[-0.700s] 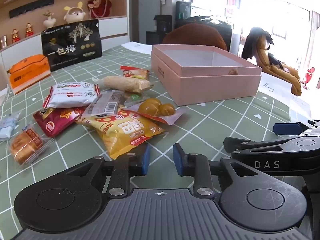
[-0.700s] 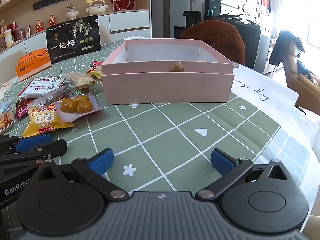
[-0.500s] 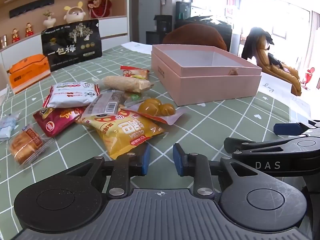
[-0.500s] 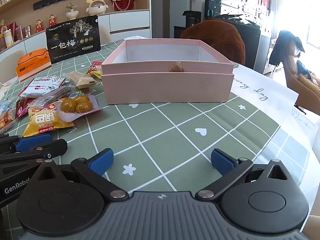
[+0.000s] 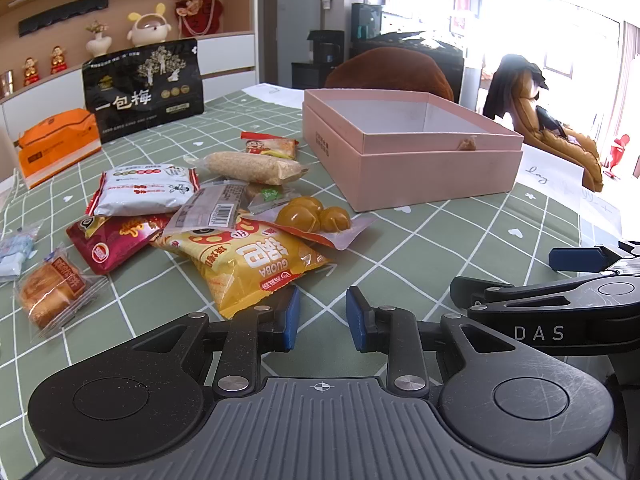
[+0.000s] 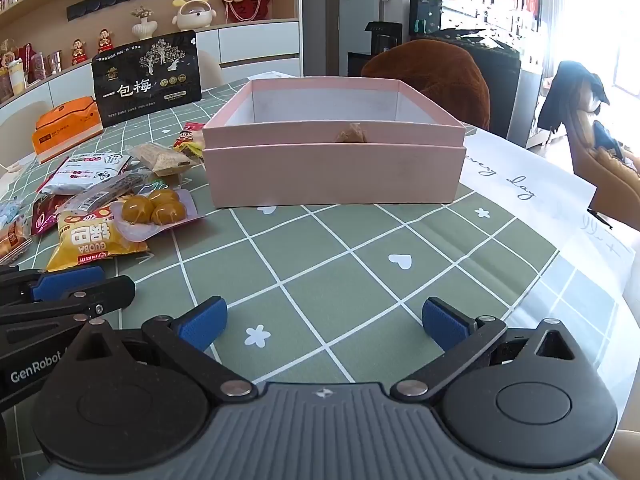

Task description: Organize snacks

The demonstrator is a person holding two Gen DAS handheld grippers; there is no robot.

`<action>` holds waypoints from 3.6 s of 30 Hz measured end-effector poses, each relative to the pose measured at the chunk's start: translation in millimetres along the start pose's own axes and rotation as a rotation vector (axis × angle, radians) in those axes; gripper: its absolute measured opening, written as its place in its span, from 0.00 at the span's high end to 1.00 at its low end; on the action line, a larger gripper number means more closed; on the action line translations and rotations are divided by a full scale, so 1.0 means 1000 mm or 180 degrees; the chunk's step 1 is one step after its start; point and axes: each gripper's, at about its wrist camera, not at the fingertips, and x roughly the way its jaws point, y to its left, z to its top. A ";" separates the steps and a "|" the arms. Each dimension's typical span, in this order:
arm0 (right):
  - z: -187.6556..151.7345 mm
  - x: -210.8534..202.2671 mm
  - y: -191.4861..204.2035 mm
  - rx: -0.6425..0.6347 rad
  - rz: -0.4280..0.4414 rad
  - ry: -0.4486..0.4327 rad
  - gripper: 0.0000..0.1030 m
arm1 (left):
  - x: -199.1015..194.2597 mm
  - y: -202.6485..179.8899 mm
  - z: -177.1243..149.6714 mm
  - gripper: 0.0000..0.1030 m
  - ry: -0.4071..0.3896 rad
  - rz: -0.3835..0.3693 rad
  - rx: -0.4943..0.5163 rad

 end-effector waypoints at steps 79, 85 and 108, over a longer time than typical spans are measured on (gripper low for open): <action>0.003 0.004 -0.003 -0.0125 0.0158 0.0226 0.00 | 0.002 0.008 0.017 0.72 0.0327 -0.0189 -0.0026; 0.022 0.012 -0.003 -0.0287 0.0295 0.0766 0.00 | -0.012 0.044 0.057 0.73 0.0426 -0.0386 -0.0300; 0.094 0.062 0.088 -0.0265 0.0885 0.1072 0.52 | -0.004 0.111 0.044 0.73 0.0785 -0.0122 -0.1374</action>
